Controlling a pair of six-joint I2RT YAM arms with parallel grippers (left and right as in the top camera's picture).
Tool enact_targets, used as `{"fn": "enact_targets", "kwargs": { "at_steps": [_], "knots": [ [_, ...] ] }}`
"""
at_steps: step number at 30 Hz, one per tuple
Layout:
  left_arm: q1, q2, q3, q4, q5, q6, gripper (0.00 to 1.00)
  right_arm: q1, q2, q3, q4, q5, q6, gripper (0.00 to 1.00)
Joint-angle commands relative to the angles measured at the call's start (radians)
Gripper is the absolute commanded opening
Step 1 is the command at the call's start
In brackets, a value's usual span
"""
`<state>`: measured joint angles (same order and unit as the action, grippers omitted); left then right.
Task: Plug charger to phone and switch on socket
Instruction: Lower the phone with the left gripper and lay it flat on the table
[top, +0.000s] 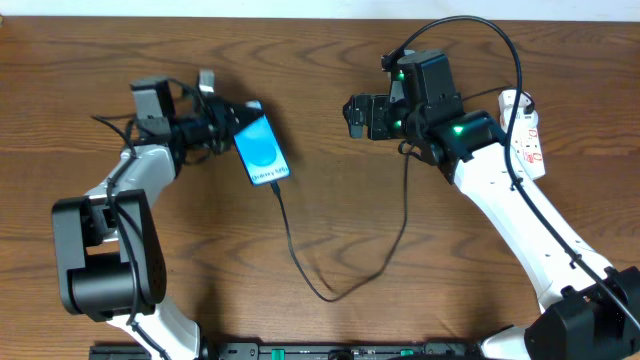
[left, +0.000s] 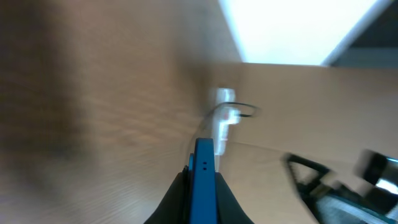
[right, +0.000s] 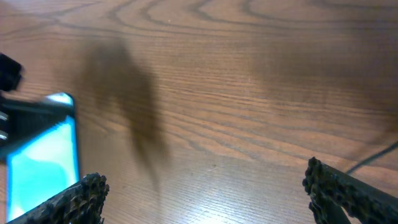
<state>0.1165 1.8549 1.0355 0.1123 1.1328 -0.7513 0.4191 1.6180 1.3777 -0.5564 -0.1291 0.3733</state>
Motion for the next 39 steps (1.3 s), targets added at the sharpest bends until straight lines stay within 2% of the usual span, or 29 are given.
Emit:
{"fn": "enact_targets", "kwargs": {
  "at_steps": [1,5,12,21,39],
  "knots": [
    [-0.020,-0.025,-0.005,-0.138,-0.202,0.174,0.07,-0.002,-0.015,0.004,0.002,0.015,-0.016,0.99],
    [-0.032,-0.025,-0.005,-0.289,-0.325,0.274,0.07,-0.002,-0.015,0.004,0.001,0.015,-0.016,0.99],
    [-0.033,-0.025,-0.005,-0.419,-0.462,0.353,0.07,-0.002,-0.015,0.004,-0.007,0.015,-0.016,0.99],
    [-0.033,-0.025,-0.008,-0.468,-0.562,0.367,0.07,0.000,-0.015,0.004,-0.015,0.015,-0.024,0.99],
    [-0.033,-0.024,-0.079,-0.470,-0.595,0.385,0.07,0.000,-0.015,0.002,-0.018,0.015,-0.024,0.99]
  ]
}}
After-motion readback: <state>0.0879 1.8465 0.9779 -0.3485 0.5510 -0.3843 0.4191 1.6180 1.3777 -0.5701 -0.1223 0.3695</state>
